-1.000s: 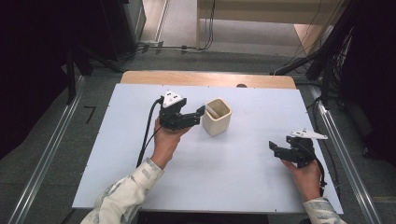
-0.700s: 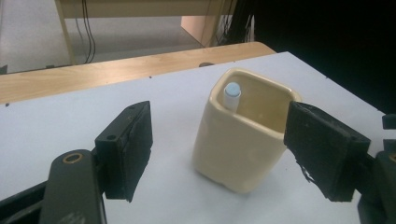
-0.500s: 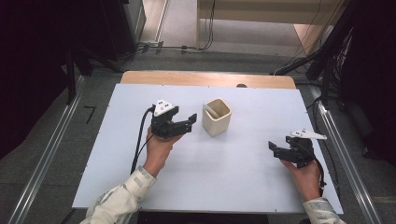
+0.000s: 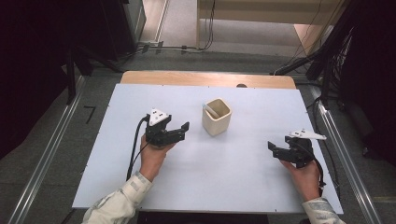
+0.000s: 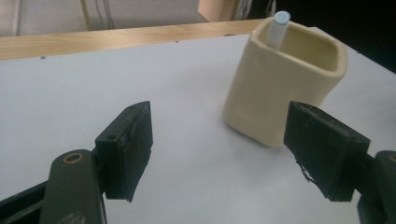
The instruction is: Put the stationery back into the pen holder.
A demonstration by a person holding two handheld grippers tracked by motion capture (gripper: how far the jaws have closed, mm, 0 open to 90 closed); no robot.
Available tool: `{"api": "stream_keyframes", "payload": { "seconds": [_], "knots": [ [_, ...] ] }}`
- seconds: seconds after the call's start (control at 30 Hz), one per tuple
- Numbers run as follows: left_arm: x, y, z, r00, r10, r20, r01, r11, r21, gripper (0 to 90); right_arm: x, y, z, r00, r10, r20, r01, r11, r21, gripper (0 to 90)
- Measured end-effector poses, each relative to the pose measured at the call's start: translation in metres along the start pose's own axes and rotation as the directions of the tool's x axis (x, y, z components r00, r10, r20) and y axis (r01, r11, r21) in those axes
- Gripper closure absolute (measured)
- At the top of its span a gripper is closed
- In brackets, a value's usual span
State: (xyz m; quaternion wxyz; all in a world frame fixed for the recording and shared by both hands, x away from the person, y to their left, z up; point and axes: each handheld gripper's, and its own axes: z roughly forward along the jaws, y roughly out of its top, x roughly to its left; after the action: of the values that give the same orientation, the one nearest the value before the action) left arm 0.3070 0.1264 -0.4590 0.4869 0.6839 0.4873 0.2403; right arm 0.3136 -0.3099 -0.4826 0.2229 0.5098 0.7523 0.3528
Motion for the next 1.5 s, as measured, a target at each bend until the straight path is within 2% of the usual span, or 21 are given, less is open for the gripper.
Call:
{"api": "stream_keyframes", "payload": {
  "seconds": [0.3, 0.77, 1.17, 1.5],
  "knots": [
    [0.014, -0.016, -0.013, 0.9997, -0.008, -0.023, 0.009, 0.9996, 0.028, 24.6, 0.002, 0.0, 0.0, 1.0, -0.003, 0.001, 0.003, 1.0, -0.002, 21.7],
    [0.039, -0.033, -0.044, 0.9959, -0.059, -0.069, 0.06, 0.9981, 0.017, 24.6, 0.003, 0.0, -0.001, 1.0, -0.004, -0.003, 0.004, 1.0, -0.002, 21.7],
    [0.051, -0.046, -0.06, 0.9926, -0.075, -0.096, 0.078, 0.9965, 0.031, 24.4, 0.004, 0.001, -0.002, 1.0, -0.004, -0.006, 0.004, 1.0, -0.007, 21.7],
    [0.061, -0.051, -0.074, 0.9887, -0.097, -0.114, 0.099, 0.995, 0.014, 24.3, 0.005, 0.001, -0.001, 1.0, -0.009, -0.004, 0.009, 1.0, -0.002, 21.7]
  ]
}}
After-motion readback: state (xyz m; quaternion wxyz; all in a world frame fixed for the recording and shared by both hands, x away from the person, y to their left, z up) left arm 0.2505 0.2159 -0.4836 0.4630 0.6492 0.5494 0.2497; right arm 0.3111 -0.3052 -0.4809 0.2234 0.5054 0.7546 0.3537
